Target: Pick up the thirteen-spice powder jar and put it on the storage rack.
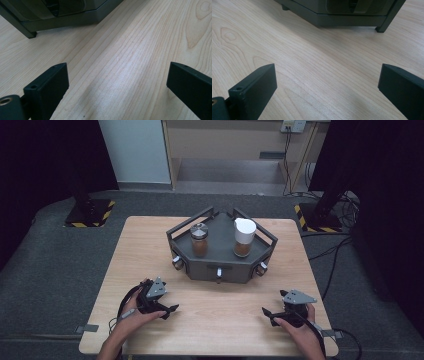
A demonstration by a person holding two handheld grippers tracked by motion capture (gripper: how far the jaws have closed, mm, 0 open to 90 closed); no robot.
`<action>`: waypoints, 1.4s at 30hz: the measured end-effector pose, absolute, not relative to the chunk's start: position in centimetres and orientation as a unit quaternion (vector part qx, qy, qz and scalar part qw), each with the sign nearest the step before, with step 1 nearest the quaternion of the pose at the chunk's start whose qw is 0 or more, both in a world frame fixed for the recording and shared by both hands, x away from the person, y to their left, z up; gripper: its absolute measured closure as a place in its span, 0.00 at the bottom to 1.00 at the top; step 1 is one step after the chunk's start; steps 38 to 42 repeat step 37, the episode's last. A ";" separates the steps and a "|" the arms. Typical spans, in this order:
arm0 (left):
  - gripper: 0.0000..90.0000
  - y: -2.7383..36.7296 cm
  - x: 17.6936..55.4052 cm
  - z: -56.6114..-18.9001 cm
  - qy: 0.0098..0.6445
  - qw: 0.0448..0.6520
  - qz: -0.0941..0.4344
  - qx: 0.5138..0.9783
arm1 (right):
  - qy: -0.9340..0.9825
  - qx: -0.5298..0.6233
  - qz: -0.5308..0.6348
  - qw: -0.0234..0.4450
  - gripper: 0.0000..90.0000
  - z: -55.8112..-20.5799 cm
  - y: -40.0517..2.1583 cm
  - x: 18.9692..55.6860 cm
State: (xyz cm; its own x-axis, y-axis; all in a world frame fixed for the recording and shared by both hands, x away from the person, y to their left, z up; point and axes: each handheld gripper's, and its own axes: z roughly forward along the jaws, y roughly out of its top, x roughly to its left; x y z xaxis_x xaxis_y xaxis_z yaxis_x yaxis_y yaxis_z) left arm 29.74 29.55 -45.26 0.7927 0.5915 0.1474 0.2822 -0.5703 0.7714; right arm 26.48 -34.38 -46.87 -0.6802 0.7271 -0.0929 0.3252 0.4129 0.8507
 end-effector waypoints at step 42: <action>0.03 28.9 29.7 -45.2 0.245 0.383 0.201 0.868 | 0.807 0.325 0.437 0.228 0.03 -46.9 -34.3 26.5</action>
